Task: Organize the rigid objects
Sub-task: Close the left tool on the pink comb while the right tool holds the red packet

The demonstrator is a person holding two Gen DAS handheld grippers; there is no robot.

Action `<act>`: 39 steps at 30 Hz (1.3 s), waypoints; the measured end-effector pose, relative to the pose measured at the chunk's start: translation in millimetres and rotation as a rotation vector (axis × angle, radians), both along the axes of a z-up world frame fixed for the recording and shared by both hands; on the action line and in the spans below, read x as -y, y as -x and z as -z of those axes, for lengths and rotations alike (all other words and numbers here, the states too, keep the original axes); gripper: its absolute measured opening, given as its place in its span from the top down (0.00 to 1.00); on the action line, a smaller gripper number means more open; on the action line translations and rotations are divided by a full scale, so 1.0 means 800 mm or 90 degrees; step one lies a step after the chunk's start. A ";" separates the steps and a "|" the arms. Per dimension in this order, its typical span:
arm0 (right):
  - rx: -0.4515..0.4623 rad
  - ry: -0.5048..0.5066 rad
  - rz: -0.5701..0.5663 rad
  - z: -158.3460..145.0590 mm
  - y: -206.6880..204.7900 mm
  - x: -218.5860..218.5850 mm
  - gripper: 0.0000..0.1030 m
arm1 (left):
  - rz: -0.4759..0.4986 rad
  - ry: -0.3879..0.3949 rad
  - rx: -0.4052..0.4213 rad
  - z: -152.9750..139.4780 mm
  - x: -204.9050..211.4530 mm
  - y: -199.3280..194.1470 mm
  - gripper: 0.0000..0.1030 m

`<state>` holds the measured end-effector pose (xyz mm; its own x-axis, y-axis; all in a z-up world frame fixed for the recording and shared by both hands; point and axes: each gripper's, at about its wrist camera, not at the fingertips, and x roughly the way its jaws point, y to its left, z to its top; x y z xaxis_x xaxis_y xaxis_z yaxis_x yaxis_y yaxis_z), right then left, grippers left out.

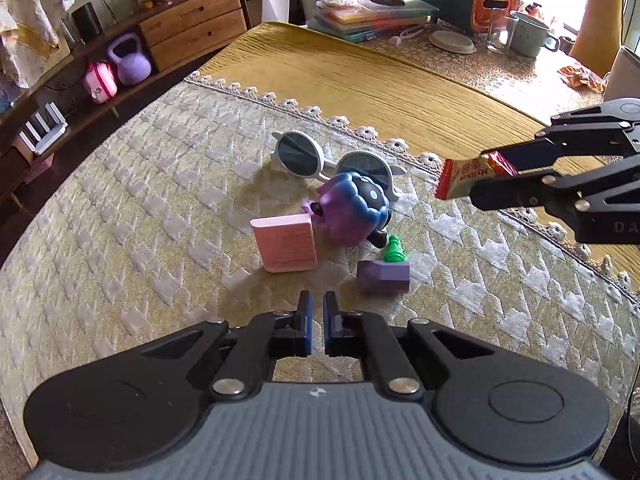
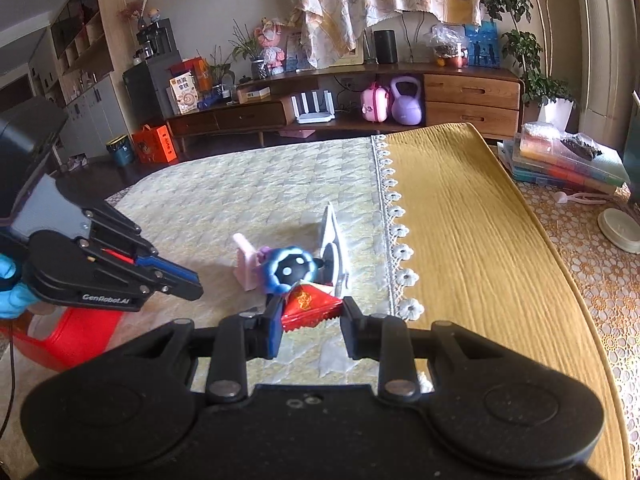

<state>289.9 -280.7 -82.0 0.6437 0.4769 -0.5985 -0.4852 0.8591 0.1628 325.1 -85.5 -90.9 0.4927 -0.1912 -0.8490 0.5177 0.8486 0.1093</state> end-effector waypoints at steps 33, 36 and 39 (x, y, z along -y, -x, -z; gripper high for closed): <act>-0.029 -0.037 0.013 0.032 -0.004 0.017 0.72 | 0.011 0.023 -0.035 0.050 0.003 -0.071 0.48; -0.029 -0.037 0.014 0.032 -0.003 0.017 0.72 | 0.015 0.029 -0.035 0.049 0.006 -0.068 0.59; -0.029 -0.038 0.014 0.031 -0.001 0.016 0.72 | 0.017 0.029 -0.031 0.049 0.009 -0.064 0.68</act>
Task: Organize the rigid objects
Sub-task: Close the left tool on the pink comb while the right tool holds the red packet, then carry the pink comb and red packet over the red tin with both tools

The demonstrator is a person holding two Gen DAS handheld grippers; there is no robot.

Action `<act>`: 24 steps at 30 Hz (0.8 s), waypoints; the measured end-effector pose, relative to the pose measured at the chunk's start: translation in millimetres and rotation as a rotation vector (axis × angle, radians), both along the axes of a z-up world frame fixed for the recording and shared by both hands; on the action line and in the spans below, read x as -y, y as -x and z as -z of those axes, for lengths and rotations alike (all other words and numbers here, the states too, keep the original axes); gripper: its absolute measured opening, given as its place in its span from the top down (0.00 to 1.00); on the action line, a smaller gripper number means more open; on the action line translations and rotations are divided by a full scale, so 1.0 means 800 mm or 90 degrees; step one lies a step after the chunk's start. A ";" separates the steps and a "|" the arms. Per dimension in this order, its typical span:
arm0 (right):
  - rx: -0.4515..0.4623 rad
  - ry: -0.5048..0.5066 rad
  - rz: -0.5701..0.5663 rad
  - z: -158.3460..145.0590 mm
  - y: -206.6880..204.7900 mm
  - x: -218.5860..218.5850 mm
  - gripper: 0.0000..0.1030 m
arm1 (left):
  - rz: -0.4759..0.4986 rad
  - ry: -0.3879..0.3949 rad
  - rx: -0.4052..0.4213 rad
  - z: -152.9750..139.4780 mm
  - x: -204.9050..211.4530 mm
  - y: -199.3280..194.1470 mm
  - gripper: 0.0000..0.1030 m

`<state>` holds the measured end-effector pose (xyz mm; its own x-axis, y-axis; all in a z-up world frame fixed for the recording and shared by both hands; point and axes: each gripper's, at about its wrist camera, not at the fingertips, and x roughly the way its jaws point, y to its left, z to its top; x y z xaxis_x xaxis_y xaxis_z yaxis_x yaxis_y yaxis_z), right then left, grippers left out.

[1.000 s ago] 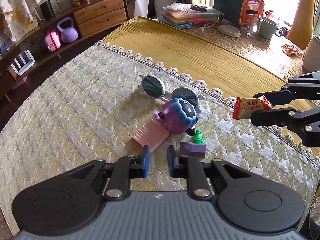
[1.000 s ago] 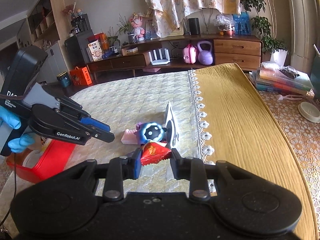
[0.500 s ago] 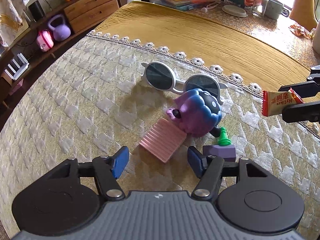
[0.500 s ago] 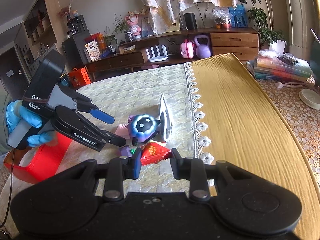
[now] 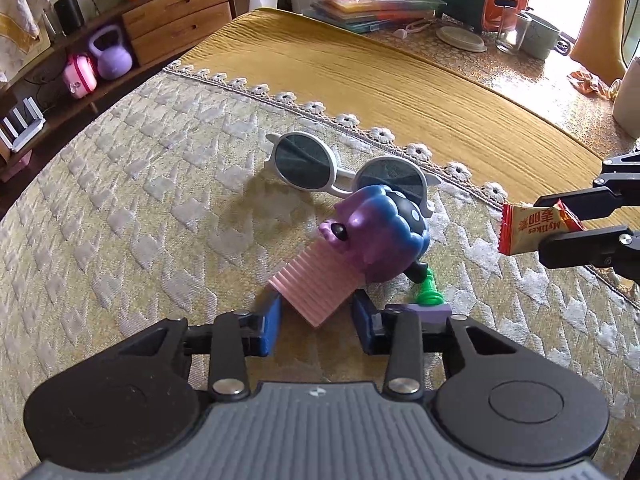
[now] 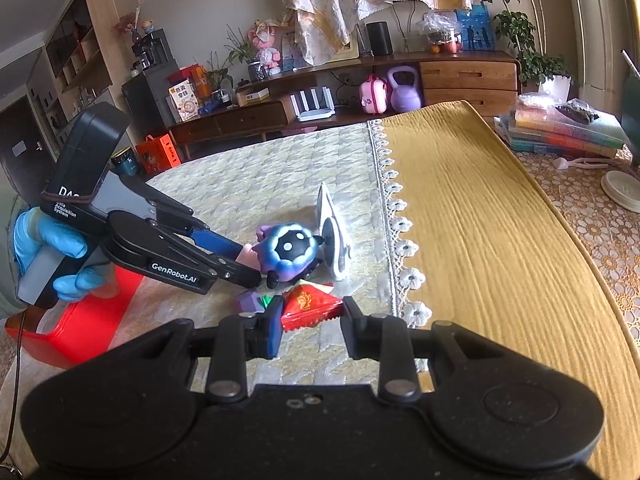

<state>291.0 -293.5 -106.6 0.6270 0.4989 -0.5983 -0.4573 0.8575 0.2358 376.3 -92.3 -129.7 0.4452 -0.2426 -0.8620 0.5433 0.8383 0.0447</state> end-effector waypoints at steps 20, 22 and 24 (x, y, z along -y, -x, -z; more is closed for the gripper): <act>0.002 -0.012 0.007 0.002 0.007 0.007 0.72 | -0.062 -0.004 0.001 0.002 0.026 -0.005 0.36; 0.000 -0.014 0.009 0.003 0.006 0.008 0.72 | -0.074 -0.005 0.004 0.003 0.028 -0.007 0.35; 0.000 -0.017 0.009 0.004 0.006 0.008 0.72 | -0.087 0.000 0.004 0.004 0.029 -0.008 0.35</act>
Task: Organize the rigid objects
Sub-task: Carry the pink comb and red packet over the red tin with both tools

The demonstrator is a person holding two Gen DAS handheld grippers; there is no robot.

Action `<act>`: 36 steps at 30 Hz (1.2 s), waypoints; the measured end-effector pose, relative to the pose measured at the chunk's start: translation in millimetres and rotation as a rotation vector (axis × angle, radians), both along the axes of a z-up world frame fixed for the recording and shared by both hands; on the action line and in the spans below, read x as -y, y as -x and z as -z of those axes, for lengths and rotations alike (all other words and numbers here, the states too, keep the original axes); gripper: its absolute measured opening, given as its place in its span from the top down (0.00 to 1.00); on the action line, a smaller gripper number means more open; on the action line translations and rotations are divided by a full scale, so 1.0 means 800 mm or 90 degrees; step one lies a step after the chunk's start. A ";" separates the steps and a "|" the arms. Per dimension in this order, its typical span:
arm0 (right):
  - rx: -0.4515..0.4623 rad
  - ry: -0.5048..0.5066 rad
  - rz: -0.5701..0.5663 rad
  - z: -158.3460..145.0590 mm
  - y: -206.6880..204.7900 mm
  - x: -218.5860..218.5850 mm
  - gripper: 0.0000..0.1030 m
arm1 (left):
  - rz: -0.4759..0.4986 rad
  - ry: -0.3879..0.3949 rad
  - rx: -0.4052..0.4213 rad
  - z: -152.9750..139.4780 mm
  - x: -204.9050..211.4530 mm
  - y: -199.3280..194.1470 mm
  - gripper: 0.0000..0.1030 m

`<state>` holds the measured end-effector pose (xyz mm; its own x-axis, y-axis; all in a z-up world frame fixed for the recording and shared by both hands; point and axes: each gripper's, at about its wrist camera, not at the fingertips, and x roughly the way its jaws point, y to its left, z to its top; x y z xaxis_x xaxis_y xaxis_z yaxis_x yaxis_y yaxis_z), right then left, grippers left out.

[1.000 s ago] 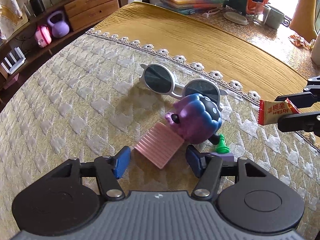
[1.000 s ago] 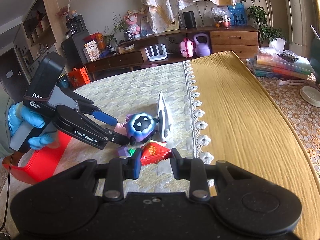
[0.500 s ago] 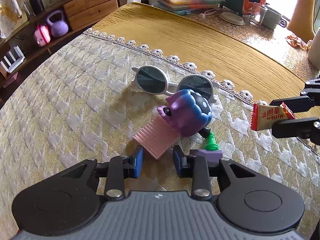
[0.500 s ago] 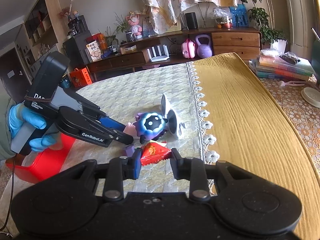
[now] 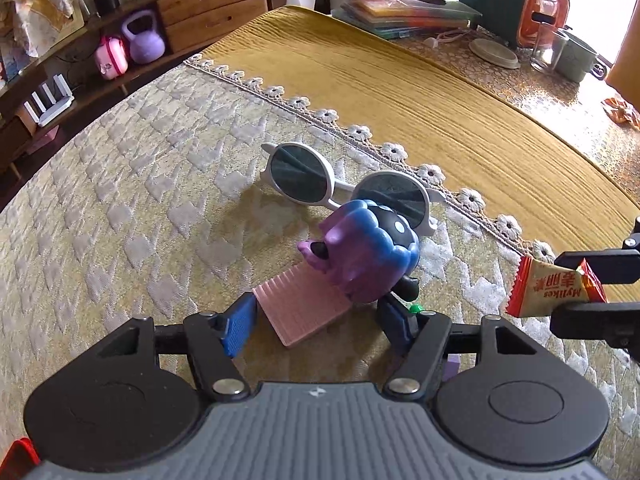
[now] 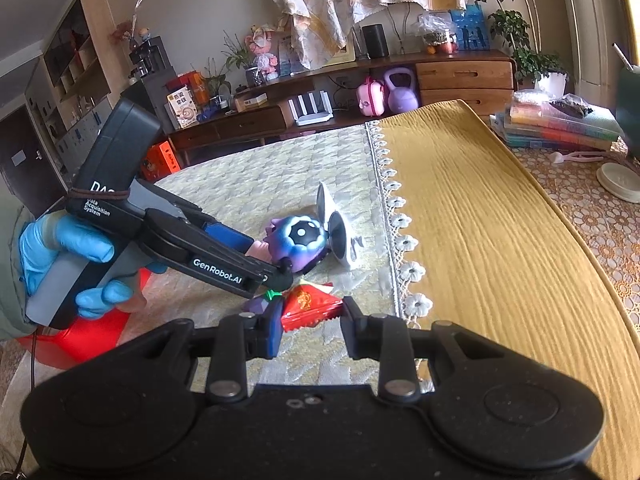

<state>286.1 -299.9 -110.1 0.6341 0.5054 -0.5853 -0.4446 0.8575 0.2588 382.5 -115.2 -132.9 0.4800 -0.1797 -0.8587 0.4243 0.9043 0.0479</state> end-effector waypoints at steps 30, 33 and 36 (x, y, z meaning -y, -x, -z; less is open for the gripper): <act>0.043 0.003 -0.033 -0.061 0.068 -0.045 0.72 | -0.100 0.088 0.032 -0.089 -0.058 0.101 0.56; 0.053 0.010 -0.045 -0.074 0.084 -0.059 0.72 | -0.109 0.094 0.042 -0.111 -0.073 0.125 0.56; 0.063 0.016 -0.059 -0.086 0.101 -0.077 0.72 | -0.116 0.095 0.054 -0.130 -0.091 0.149 0.56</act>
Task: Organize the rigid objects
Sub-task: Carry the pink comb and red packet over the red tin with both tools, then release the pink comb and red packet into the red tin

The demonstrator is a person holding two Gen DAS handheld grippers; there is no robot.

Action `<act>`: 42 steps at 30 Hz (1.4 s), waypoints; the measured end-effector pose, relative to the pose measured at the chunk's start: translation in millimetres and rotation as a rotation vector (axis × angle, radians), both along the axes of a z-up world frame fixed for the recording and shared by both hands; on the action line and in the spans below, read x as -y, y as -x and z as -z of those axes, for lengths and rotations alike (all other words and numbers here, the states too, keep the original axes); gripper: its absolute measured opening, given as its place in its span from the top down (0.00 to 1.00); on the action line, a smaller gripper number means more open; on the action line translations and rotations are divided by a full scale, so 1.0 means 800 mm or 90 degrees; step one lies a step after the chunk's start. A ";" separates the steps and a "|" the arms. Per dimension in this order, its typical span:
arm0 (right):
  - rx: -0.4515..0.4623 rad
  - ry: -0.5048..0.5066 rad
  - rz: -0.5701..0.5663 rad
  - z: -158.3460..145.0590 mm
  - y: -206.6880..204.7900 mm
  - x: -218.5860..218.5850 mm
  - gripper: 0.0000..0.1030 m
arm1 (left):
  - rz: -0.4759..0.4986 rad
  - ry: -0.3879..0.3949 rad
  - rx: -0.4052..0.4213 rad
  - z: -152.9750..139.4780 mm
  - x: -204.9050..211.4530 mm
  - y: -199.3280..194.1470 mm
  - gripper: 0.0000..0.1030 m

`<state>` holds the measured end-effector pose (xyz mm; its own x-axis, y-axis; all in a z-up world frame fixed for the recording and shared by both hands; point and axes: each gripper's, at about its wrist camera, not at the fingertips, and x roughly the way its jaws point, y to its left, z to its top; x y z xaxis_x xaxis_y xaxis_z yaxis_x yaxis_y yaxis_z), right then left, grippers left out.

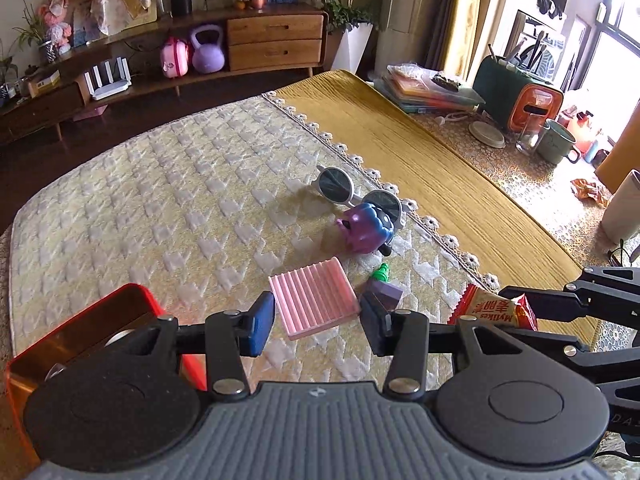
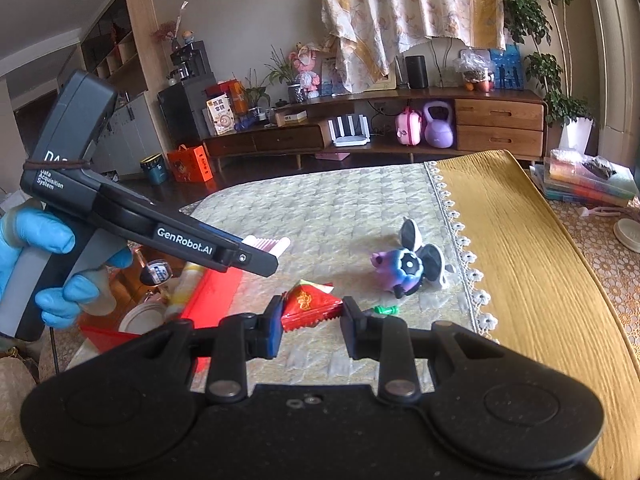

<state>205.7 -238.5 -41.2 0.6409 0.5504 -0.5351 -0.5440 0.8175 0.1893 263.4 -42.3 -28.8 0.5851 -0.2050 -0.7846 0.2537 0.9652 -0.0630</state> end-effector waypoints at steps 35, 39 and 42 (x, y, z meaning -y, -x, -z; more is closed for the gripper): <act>-0.024 0.104 -0.121 0.037 0.022 -0.258 0.71 | -0.174 -0.039 -0.013 0.037 -0.234 0.087 0.55; -0.034 0.115 -0.129 0.049 0.014 -0.269 0.71 | -0.164 -0.044 -0.022 0.049 -0.232 0.075 0.55; -0.042 0.123 -0.136 0.058 0.012 -0.277 0.71 | -0.154 -0.049 -0.033 0.057 -0.227 0.069 0.55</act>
